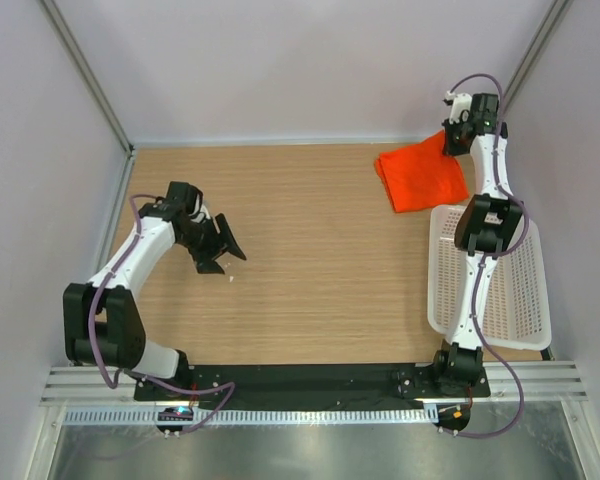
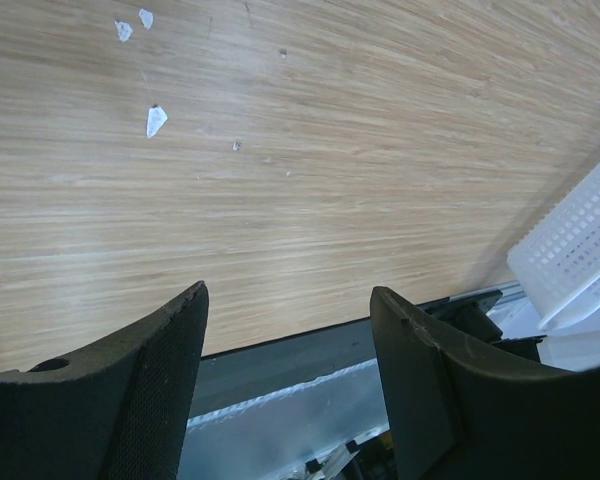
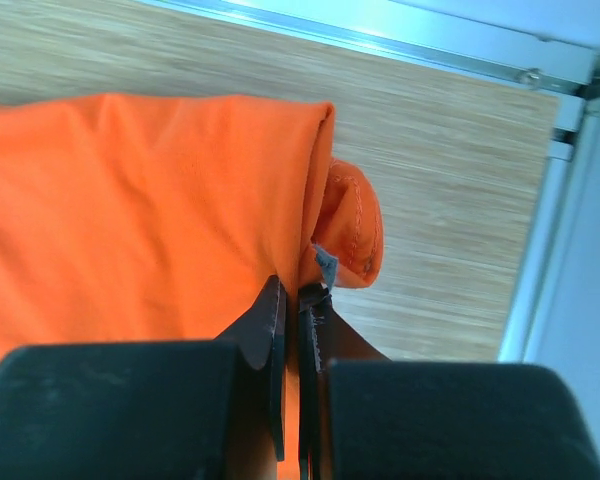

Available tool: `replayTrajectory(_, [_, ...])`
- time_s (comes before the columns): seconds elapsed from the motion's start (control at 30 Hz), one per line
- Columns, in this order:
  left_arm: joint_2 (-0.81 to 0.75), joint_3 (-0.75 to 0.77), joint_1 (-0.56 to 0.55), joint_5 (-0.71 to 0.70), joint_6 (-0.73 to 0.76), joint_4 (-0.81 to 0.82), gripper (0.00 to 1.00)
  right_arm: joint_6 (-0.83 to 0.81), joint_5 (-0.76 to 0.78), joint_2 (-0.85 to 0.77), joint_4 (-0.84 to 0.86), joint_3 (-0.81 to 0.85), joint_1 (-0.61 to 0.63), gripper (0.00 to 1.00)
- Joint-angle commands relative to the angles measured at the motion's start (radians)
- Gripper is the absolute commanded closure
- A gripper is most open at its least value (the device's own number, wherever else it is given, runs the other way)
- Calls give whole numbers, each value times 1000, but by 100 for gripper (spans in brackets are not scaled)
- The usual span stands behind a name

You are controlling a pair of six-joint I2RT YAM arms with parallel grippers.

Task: Fold and stack the t-shirts
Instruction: Neatly place the folded tshirt to the corner

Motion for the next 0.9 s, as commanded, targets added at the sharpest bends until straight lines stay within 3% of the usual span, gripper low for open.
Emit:
replayTrajectory(0.0, [35, 50, -4, 5, 45, -6, 33, -42, 46, -8, 120, 3, -39, 99])
replayTrajectory(0.53, [133, 94, -2, 35, 57, -14, 35, -18, -3, 64, 290, 6, -81, 99])
replayTrajectory(0.73, [128, 97, -4, 36, 59, -22, 35, 1, 99, 71, 346, -13, -73, 95])
replayTrajectory(0.77, [125, 94, -4, 35, 55, -19, 35, 4, 127, 64, 365, -26, -71, 91])
replayTrajectory(0.8, [122, 91, -4, 35, 54, -16, 36, 9, 209, 44, 408, -57, -68, 73])
replayTrajectory(0.87, [113, 85, -4, 33, 40, -14, 35, 24, 321, 35, 415, -40, -67, 47])
